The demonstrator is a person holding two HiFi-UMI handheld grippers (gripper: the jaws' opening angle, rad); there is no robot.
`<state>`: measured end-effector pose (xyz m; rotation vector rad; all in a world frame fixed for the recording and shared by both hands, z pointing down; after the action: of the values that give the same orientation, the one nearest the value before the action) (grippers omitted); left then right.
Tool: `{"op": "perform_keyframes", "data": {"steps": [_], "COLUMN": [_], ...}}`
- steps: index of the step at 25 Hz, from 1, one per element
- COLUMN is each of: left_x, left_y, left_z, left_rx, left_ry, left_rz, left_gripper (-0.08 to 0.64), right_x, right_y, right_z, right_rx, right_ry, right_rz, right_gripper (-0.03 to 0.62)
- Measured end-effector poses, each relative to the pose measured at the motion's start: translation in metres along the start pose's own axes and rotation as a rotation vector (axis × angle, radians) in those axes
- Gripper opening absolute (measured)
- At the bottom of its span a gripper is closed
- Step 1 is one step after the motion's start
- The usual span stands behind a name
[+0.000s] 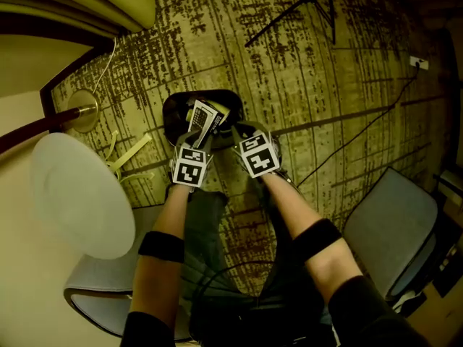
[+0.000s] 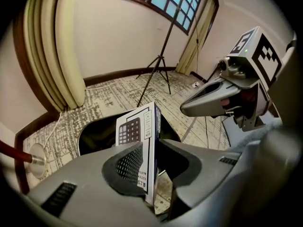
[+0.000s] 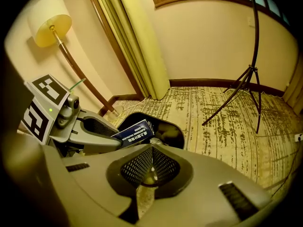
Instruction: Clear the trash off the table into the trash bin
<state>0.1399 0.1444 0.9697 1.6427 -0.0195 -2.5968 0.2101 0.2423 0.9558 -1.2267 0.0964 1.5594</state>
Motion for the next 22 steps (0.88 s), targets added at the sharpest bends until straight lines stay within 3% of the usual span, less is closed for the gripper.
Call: {"op": "perform_keyframes", "data": {"steps": [9,13,20,22], "left_x": [-0.037,-0.039,-0.007,0.018], "left_y": [-0.006,-0.006,0.0,0.002], "left_z": [-0.007,-0.013,-0.023,-0.032], "left_rx": [0.016,0.041,0.091,0.109], "left_ry": [-0.025,-0.049,-0.071,-0.094], "left_rz": [0.005,-0.005,-0.021,-0.044], "left_gripper": [0.141,0.224,0.222,0.182], "right_x": [-0.013,-0.013,0.005,0.021], "right_y": [-0.026,-0.029,-0.013,-0.002], "right_z": [0.015,0.016,0.001,-0.011], "right_rx": [-0.023,-0.029,-0.015,-0.006], "right_ry": [0.01,0.019,0.031,0.032], "right_rz": [0.016,0.019,0.018,0.018], "right_gripper": [0.002,0.002,0.002,0.002]}}
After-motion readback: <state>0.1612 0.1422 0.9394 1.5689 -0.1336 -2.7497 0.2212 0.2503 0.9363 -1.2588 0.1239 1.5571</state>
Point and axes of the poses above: the fingertips, and each gripper's own axes: x backward along the fingers, y to its left, z out of its underside, the point moved 5 cm from there along x, backward along the fingers, and after that the axes turned 15 degrees about -z, right-handed, at the moved point
